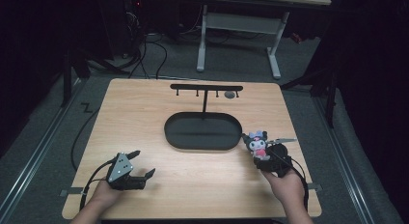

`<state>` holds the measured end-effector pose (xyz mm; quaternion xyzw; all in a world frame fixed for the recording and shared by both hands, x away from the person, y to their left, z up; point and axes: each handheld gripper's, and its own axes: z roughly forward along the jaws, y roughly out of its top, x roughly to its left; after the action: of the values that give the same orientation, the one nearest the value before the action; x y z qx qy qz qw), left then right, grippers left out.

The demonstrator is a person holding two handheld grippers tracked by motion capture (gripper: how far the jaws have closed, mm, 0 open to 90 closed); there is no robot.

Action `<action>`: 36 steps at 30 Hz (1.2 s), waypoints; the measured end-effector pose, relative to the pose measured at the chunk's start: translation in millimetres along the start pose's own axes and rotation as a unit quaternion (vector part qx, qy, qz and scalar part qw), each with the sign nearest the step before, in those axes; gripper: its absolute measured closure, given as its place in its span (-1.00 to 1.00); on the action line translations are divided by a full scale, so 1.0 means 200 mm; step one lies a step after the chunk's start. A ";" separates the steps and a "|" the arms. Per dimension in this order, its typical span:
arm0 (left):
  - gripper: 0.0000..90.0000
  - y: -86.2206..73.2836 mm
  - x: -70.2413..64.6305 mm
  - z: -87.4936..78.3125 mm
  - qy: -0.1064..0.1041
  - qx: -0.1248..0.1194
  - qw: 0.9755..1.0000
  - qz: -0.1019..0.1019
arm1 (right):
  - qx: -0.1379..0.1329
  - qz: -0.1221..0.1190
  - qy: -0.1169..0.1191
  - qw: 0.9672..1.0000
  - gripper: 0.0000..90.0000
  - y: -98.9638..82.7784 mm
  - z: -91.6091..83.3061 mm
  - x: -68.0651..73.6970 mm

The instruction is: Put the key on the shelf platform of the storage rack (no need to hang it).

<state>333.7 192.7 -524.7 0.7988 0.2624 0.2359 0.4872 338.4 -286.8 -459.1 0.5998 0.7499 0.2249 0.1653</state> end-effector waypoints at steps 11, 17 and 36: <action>-0.66 0.00 0.00 0.00 0.000 0.000 1.000 0.000 | -0.010 -0.004 0.008 1.000 0.10 0.06 0.00 0.05; -0.66 0.00 0.00 0.00 0.000 -0.001 1.000 0.000 | -0.020 -0.007 0.014 1.000 0.10 0.11 -0.03 0.08; -0.66 0.00 0.00 0.00 -0.001 -0.002 1.000 -0.002 | -0.022 -0.035 0.032 0.999 0.10 0.30 0.07 0.24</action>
<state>333.6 193.6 -524.4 0.7976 0.2630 0.2344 0.4897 384.0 -228.4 -436.9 0.5619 0.7702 0.2545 0.1623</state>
